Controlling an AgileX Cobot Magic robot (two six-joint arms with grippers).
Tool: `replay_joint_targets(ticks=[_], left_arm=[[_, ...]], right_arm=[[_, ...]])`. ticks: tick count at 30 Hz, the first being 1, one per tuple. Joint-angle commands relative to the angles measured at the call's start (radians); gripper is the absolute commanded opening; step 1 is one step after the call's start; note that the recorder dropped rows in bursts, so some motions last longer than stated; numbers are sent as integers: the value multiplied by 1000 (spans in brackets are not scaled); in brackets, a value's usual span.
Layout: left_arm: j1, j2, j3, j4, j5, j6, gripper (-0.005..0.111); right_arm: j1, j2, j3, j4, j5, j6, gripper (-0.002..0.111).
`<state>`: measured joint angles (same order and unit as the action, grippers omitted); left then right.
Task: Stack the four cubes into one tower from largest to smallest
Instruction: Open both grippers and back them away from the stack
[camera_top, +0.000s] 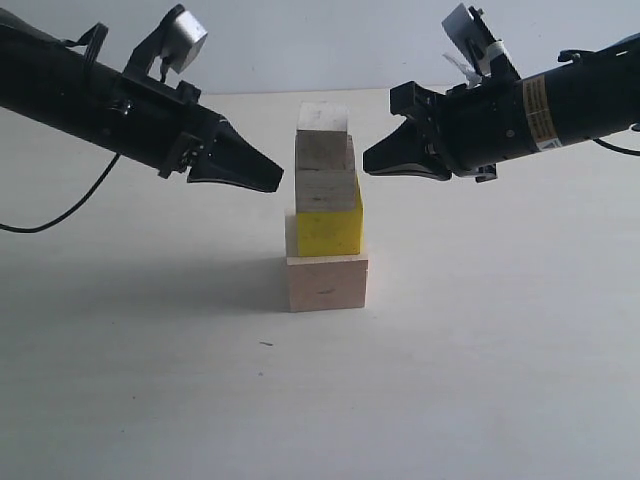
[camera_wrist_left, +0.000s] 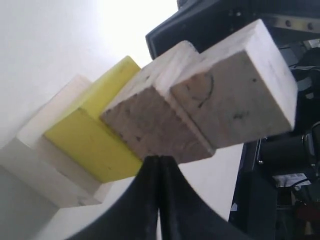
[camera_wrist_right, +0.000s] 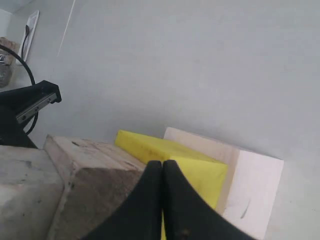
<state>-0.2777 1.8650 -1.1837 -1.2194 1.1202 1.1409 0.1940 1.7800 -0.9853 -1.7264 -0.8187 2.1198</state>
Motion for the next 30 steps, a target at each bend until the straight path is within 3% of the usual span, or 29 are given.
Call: replay_joint_targets(ticks=[1, 11, 30], left_arm=[[-3, 12, 5, -17, 9, 7, 0], [-56, 12, 5, -2, -33, 9, 0], [-30, 12, 5, 9, -17, 3, 0]], right_arm=[[1, -1, 2, 7, 2, -8, 0], [1, -1, 2, 7, 2, -8, 0], [1, -1, 2, -18, -84, -4, 0]])
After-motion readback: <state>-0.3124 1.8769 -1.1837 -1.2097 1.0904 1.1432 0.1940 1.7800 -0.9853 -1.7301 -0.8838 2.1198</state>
